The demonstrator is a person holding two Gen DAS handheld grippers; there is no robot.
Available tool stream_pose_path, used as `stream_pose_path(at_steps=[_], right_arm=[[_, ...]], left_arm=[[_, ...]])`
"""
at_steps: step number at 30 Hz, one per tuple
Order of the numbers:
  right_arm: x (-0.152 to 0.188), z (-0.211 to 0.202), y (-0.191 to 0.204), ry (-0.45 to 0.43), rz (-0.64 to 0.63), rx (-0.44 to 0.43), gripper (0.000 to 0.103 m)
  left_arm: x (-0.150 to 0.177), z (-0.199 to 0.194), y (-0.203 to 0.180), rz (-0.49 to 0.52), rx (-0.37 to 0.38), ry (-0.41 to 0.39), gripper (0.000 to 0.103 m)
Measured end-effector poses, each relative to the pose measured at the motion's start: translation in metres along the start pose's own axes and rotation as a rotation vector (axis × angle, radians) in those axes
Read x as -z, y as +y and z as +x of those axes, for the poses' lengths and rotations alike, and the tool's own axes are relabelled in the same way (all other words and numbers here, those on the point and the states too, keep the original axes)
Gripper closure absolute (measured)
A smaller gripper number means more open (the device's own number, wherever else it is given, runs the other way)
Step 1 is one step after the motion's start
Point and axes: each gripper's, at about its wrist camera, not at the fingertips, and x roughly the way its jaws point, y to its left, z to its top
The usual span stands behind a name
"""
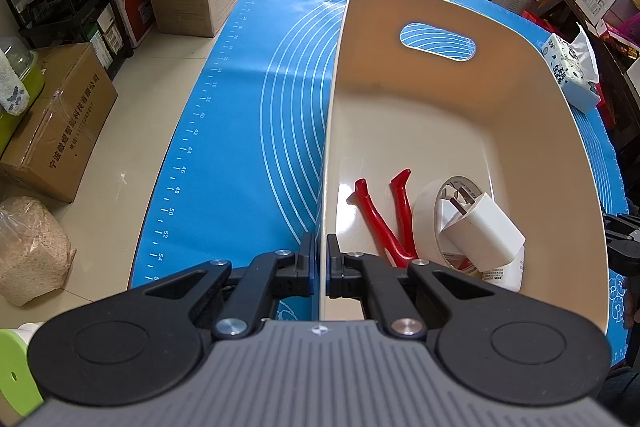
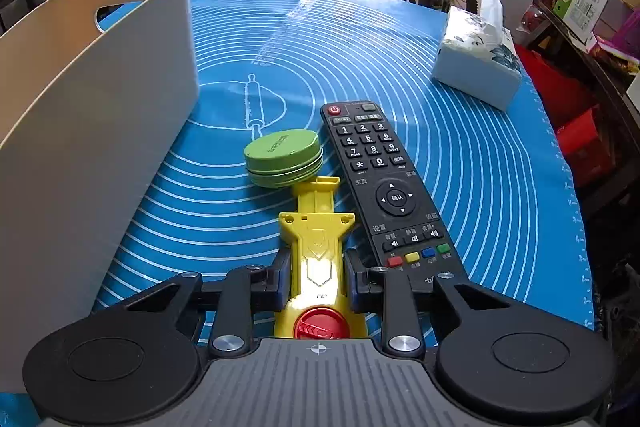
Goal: Organize rigid objects
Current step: 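Carry the yellow toy into the basket and open the right gripper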
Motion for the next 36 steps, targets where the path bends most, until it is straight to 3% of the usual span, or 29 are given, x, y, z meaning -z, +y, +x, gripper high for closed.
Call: stream_pose_path(at_steps=[23, 31, 36], right_arm=[[-0.015, -0.080, 0.015, -0.171, 0.023, -0.006, 0.067], [-0.046, -0.117, 0.048, -0.290, 0.014, -0.102, 0.067], [-0.059, -0.123, 0.080, -0.320, -0.025, -0.174, 0.067]], left_arm=[[0.000, 0.000, 0.000, -0.003, 0.007, -0.002, 0.097], [0.000, 0.000, 0.000, -0.003, 0.007, -0.002, 0.097], [0.000, 0.000, 0.000, -0.003, 0.007, -0.002, 0.097]])
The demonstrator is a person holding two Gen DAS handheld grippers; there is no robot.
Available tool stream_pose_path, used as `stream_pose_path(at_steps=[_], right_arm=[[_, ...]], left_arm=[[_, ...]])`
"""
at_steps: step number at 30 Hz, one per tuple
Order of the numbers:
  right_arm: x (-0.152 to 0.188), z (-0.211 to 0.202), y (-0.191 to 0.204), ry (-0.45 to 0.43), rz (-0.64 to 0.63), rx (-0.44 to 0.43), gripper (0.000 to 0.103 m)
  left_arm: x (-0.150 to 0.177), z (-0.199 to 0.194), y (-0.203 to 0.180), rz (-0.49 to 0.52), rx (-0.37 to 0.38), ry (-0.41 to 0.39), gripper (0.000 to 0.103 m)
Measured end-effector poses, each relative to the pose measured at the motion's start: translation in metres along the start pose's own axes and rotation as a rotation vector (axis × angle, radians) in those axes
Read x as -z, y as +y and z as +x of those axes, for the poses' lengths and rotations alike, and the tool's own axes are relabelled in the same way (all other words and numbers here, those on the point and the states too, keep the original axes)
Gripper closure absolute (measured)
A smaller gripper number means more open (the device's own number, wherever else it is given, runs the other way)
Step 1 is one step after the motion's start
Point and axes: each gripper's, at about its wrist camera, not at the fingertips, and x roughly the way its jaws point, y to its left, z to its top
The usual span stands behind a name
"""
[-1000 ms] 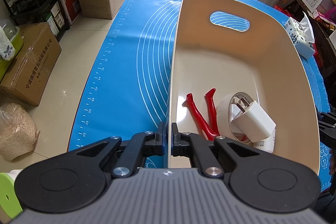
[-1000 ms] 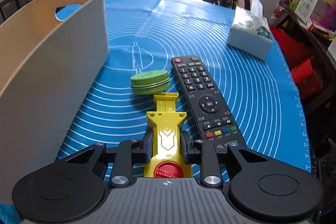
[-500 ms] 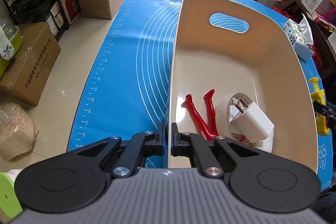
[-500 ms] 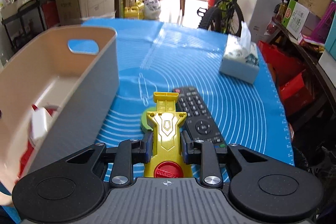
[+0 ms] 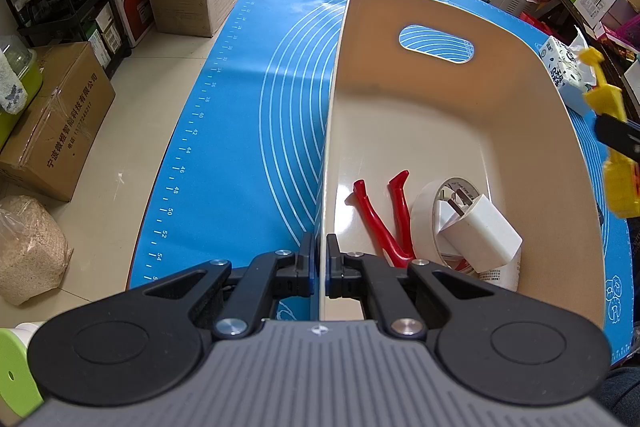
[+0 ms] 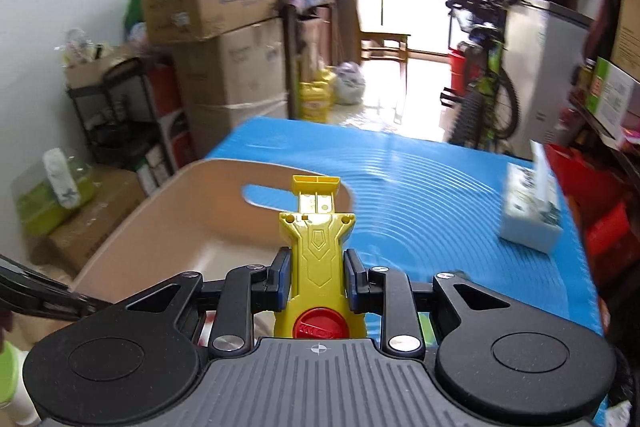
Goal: Organize rigid objects
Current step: 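Carry the yellow toy into the basket and open the right gripper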
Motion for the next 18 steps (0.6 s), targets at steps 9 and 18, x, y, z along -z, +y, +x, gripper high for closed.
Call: stream_pose_path(at_steps=[9, 18], right_arm=[[-0.001, 0.026, 0.040, 0.030, -0.039, -0.061, 0.067], [0.018, 0.057, 0.067, 0.150, -0.067, -0.085, 0.067]], left_arm=[[0.000, 0.000, 0.000, 0.000, -0.001, 0.000, 0.097], [0.000, 0.000, 0.000, -0.001, 0.000, 0.000, 0.097]])
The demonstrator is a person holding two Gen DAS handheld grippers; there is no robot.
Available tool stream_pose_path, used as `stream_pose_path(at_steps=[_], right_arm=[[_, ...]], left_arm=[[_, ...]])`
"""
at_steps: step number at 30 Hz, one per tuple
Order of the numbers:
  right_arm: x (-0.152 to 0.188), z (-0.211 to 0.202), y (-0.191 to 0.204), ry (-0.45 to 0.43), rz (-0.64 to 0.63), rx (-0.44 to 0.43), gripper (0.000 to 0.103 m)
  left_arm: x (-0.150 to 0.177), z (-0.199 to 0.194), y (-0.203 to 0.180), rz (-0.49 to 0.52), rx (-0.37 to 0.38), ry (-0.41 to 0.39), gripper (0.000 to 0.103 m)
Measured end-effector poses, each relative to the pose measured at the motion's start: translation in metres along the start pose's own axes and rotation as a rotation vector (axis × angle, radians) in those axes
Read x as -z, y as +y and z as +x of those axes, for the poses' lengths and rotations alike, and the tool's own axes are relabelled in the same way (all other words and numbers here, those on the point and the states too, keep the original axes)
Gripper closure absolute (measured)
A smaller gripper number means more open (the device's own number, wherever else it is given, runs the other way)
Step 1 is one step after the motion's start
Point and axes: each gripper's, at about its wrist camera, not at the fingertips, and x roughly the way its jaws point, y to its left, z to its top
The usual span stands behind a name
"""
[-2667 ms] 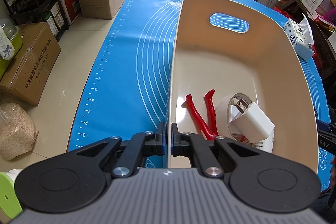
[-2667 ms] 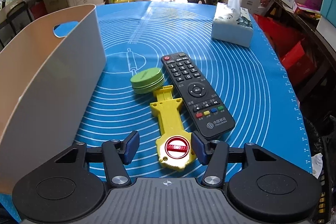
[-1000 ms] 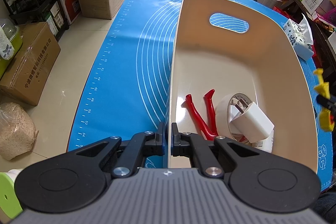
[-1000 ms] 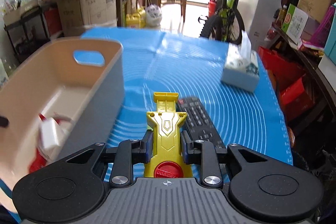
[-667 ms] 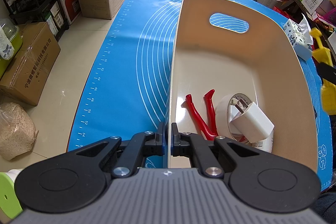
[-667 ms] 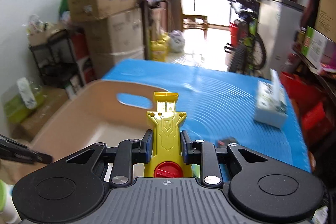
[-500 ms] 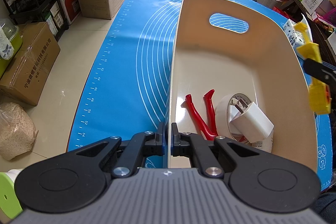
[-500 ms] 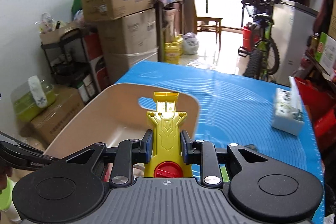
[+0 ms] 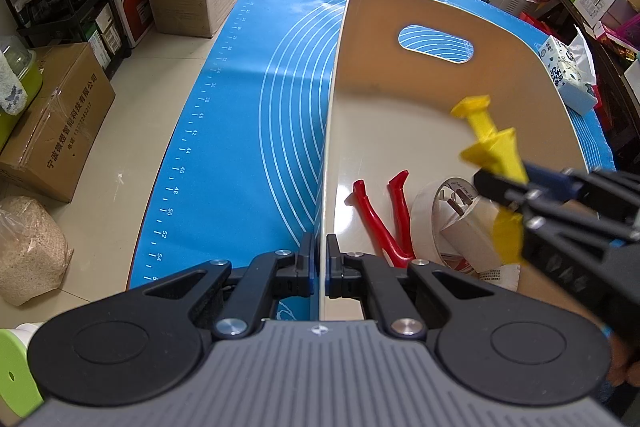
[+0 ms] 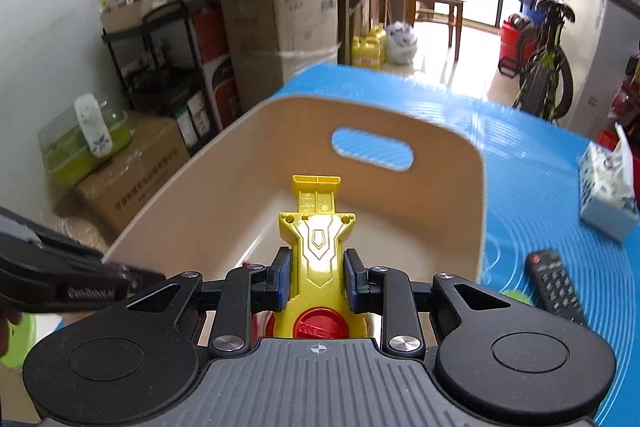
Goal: Organize rigid objects
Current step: 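Carry the yellow toy into the basket and open the right gripper, then move the right gripper to the green round tin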
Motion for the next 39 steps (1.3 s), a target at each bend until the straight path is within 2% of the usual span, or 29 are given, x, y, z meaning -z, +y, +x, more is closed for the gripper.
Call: stream_pose_path(at_steps=[4, 13, 20, 28, 32, 39], right_arm=[[0.009, 0.014, 0.005, 0.051, -0.015, 0.007, 0.067], [0.008, 0.016, 0.014, 0.063, -0.054, 0.009, 0.067], [0.004, 0.003, 0.005, 0.035, -0.014, -0.002, 0.049], [-0.004, -0.033, -0.019, -0.040, 0.031, 0.000, 0.045], [-0.004, -0.053, -0.047, -0.079, 0.056, 0.062, 0.043], [0.008, -0.060, -0.114, -0.073, 0.098, 0.212, 0.043]], left_arm=[[0.000, 0.000, 0.000, 0.000, 0.000, 0.000, 0.097], [0.000, 0.000, 0.000, 0.000, 0.000, 0.000, 0.097], [0.000, 0.000, 0.000, 0.000, 0.000, 0.000, 0.097], [-0.001, 0.000, -0.001, 0.000, 0.001, 0.000, 0.097], [-0.001, 0.000, -0.001, 0.000, 0.001, 0.001, 0.097], [-0.001, 0.000, -0.001, 0.001, 0.000, 0.001, 0.097]])
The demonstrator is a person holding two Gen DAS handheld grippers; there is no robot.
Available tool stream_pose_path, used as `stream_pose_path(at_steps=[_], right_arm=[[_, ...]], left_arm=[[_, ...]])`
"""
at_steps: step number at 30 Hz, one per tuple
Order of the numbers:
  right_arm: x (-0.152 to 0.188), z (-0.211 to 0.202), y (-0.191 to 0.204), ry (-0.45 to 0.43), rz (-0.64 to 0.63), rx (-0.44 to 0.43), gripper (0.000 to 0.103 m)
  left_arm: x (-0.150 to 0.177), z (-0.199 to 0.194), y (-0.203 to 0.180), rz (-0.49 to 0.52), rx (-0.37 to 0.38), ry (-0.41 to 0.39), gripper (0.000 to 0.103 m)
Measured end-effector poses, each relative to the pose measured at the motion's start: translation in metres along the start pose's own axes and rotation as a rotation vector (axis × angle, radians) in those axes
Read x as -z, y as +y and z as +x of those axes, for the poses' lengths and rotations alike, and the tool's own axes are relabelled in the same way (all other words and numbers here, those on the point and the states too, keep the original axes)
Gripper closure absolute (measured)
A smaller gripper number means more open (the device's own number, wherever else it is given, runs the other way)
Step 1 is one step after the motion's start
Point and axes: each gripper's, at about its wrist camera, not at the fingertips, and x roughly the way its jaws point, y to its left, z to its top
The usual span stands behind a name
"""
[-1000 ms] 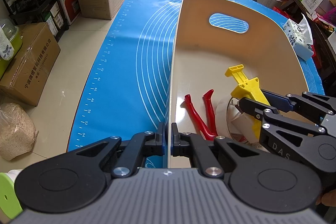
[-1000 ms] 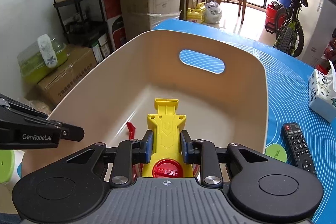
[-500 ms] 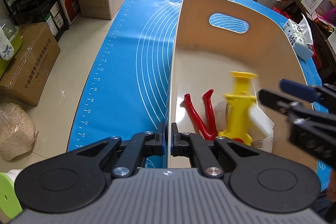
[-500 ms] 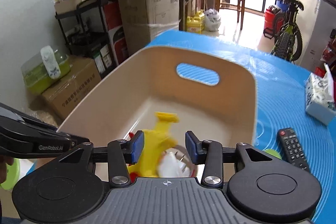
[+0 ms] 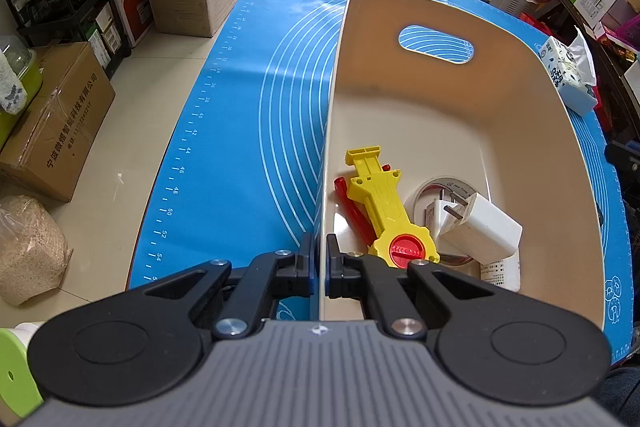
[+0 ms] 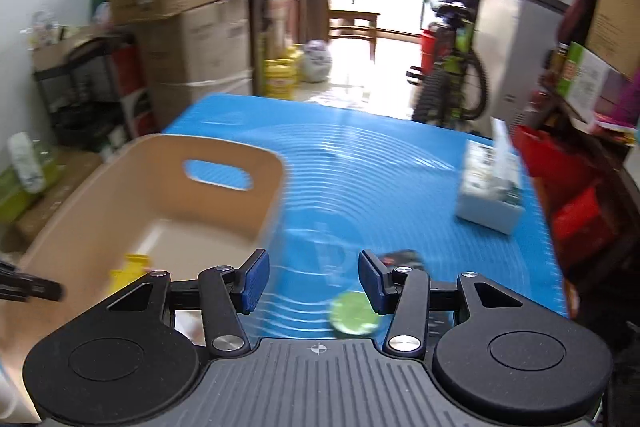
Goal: Organize rigid objects
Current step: 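Move the right gripper to the green round tin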
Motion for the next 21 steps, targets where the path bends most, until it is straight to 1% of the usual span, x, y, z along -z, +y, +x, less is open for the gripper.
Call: stream_pose_path(at_steps=[2, 6, 9, 12, 16, 21], right_arm=[[0.008, 0.008, -0.015, 0.013, 0.014, 0.023, 0.043], [0.028, 0.029, -0.026, 0.052, 0.034, 0.036, 0.043], [0.039, 0.043, -0.024, 0.073, 0.038, 0.023, 0.043], [0.044, 0.057, -0.018, 0.089, 0.031, 0.011, 0.043], [0.049, 0.074, -0.015, 0.101, 0.055, 0.006, 0.043], [0.051, 0.094, -0.011, 0.124, 0.077, 0.023, 0.043]], left_arm=[[0.000, 0.000, 0.000, 0.001, 0.000, 0.000, 0.097], [0.000, 0.000, 0.000, 0.001, 0.000, 0.000, 0.097], [0.000, 0.000, 0.000, 0.001, -0.001, 0.000, 0.097], [0.000, 0.000, 0.001, 0.001, -0.001, 0.000, 0.097], [0.000, 0.000, 0.000, 0.002, -0.001, 0.000, 0.097], [0.000, 0.000, 0.000, 0.002, -0.001, 0.000, 0.097]])
